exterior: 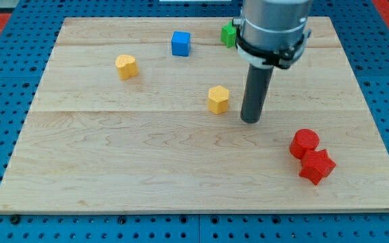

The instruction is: Move the yellow hexagon up a bit

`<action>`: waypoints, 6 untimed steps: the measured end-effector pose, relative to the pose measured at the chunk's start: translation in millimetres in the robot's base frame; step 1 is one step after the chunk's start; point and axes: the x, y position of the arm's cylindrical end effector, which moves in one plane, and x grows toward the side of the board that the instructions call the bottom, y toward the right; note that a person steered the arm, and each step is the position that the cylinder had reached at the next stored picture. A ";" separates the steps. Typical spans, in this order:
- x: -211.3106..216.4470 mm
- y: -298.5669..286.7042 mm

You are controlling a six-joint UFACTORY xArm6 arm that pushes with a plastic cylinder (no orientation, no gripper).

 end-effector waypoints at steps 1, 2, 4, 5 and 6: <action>-18.5 0.0; -34.1 2.8; -5.0 0.5; 28.7 -0.3; 10.6 -53.0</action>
